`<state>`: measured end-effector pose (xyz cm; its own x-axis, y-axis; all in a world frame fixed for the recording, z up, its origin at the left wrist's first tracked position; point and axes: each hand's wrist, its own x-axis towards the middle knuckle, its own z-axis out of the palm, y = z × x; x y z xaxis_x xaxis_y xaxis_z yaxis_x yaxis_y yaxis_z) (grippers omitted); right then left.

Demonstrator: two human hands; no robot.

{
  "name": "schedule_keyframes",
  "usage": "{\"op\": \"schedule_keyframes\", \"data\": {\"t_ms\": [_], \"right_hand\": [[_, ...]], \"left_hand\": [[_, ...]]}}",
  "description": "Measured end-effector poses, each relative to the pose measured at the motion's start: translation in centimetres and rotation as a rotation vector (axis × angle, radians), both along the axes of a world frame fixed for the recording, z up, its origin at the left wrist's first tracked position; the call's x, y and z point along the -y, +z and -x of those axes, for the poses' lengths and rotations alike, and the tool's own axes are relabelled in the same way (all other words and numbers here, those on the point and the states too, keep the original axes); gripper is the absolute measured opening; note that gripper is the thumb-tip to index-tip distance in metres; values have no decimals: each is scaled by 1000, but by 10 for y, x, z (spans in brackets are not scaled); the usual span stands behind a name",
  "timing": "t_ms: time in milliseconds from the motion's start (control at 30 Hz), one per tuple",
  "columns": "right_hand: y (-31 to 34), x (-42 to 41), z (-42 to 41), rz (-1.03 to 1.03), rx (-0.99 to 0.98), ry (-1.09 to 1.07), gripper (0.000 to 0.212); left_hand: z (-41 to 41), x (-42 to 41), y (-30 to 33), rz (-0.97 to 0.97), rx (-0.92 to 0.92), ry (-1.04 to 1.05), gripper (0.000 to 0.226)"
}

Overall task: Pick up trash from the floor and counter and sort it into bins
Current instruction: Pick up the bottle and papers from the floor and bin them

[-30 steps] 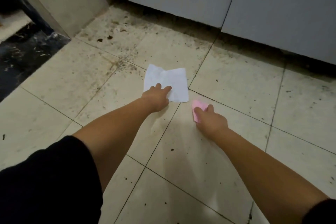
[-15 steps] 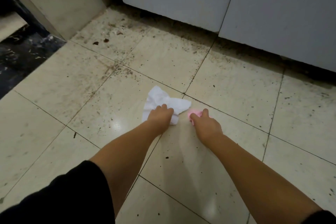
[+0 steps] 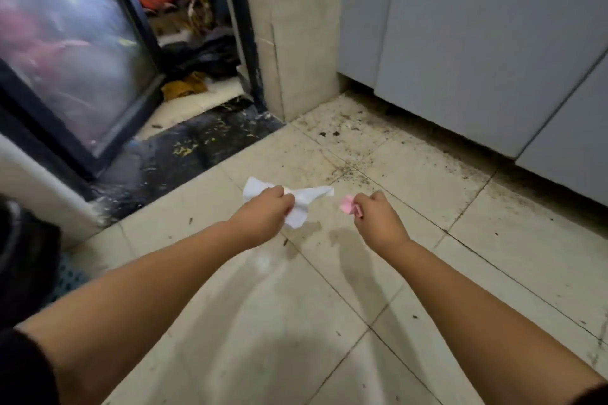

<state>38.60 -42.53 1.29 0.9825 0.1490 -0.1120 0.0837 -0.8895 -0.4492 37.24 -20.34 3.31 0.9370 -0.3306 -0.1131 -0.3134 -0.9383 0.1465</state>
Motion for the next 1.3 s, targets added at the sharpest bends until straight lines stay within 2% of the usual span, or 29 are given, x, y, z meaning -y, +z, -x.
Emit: {"op": "schedule_keyframes", "data": {"t_ms": [200, 367, 467, 533, 567, 633, 800, 833, 900, 967, 1000, 1033, 1100, 1167, 1300], "right_hand": [[85, -173, 27, -59, 166, 267, 21], [134, -330, 70, -75, 290, 480, 16], [147, -425, 107, -103, 300, 593, 18], [146, -480, 129, -87, 290, 669, 21], [143, -504, 139, -58, 267, 698, 22], [130, -541, 154, 45, 202, 739, 23], [80, -583, 171, 348, -42, 734, 36], [68, -588, 170, 419, -102, 740, 43], [47, -597, 169, 551, -215, 755, 55], [34, -600, 174, 604, -298, 752, 53], [31, -598, 176, 626, -321, 770, 50], [30, -597, 177, 651, -340, 798, 49], [40, -593, 178, 638, -310, 838, 49], [57, -592, 169, 555, -230, 841, 48], [113, -580, 154, 411, -147, 837, 48]], "left_hand": [[73, -176, 81, -21, 140, 183, 16], [156, -303, 116, -16, 360, 252, 6], [204, -379, 121, -33, 360, 319, 8], [231, -424, 113, -39, 326, 358, 25], [243, -444, 105, -49, 298, 344, 30], [261, -471, 88, -101, 188, 344, 27], [257, -489, 52, -206, -277, 378, 10], [250, -490, 44, -235, -325, 384, 16], [240, -494, 20, -346, -423, 461, 43], [238, -490, -1, -434, -584, 544, 74], [240, -486, -7, -419, -676, 525, 72], [241, -479, -10, -424, -724, 451, 60], [242, -474, -6, -355, -669, 391, 47], [240, -473, 15, -276, -558, 450, 38], [241, -477, 73, -214, -445, 502, 32]]}}
